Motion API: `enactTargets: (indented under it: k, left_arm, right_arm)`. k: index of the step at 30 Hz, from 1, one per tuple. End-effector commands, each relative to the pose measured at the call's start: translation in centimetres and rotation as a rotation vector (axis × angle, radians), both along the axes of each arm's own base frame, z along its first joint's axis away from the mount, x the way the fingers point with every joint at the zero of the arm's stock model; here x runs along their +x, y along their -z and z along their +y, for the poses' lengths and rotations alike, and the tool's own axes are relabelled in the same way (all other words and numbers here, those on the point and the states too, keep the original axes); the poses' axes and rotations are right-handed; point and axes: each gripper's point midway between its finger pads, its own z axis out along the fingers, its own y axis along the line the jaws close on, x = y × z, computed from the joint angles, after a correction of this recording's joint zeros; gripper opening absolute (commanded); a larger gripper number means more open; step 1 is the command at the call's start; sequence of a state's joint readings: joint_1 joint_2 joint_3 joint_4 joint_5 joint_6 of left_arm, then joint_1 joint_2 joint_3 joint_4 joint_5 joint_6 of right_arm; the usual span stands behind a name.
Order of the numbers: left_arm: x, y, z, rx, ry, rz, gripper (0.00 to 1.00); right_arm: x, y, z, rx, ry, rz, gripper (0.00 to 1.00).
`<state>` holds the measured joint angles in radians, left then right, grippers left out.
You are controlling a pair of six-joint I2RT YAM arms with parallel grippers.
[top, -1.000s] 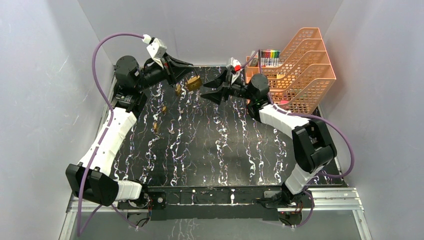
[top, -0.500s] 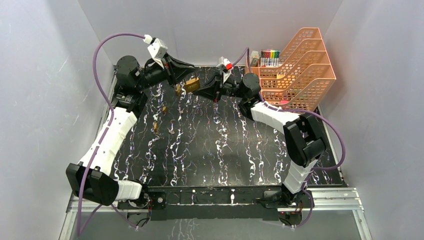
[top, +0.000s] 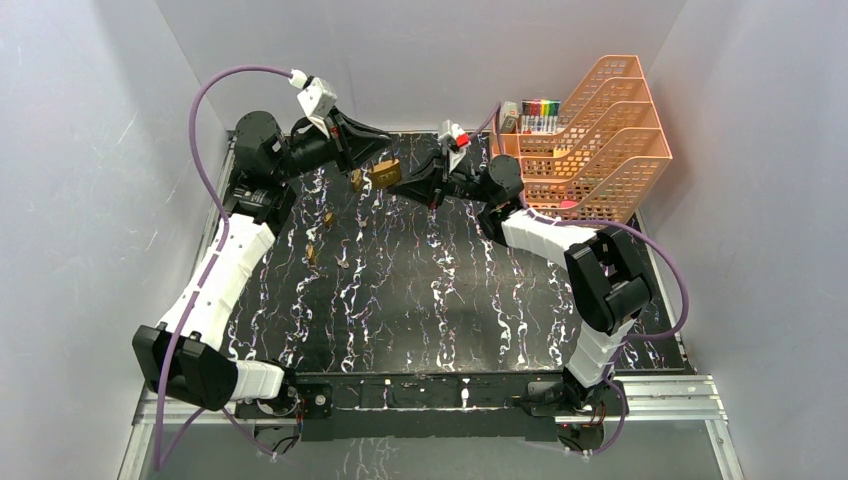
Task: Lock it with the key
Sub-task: Lock the lock, then place the lock at the center of the board, then place the key at the center of the board.
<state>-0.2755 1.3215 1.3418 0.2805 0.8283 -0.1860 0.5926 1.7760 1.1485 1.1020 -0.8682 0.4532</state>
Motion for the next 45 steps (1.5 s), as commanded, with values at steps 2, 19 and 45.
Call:
enactTargets:
  k: [2,19,45]
  left_arm:
    - [-2.2,-9.1,0.9,-0.095,-0.018,-0.266,0.0]
    - [-3.5,-11.6,1.2,-0.14,0.019,-0.307,0.0]
    - [7.6,9.5,4.9,-0.078,-0.755,-0.149,0.0]
  right_arm:
    - [-1.3,2.5,-0.1,-0.008,-0.035,0.031,0.0]
    - [-2.6,9.9,-0.8,-0.072,-0.068,0.168,0.0]
    - [8.3,16.9,-6.4,-0.474,0.84,0.461,0.0]
